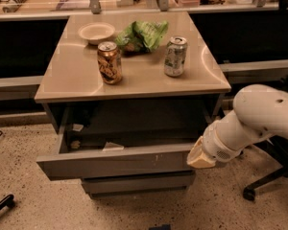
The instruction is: Close top drawer
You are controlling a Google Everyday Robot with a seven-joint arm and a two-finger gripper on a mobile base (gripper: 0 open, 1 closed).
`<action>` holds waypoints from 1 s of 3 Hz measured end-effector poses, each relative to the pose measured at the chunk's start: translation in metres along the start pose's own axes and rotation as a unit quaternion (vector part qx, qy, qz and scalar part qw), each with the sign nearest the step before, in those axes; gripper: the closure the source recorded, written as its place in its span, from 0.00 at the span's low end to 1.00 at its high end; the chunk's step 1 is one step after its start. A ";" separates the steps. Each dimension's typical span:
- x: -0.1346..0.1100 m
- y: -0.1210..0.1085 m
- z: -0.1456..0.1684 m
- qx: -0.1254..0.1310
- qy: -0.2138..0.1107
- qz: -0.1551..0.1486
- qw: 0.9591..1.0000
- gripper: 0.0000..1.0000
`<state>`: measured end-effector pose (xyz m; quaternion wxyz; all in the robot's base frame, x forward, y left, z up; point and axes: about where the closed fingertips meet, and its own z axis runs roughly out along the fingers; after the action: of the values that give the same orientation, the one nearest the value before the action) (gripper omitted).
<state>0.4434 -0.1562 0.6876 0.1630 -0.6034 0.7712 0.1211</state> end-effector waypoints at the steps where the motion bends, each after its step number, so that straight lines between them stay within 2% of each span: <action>1: 0.006 0.008 0.056 -0.049 0.004 0.010 0.999 1.00; 2: 0.006 0.008 0.056 -0.049 0.004 0.010 0.999 1.00; 3: 0.007 0.010 0.060 -0.043 0.019 -0.011 0.999 1.00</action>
Offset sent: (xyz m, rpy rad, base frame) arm -0.0025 0.0145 -0.0425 0.0099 0.0746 0.0158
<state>0.4387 -0.1377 0.6299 0.1236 -0.6206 0.7614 0.1410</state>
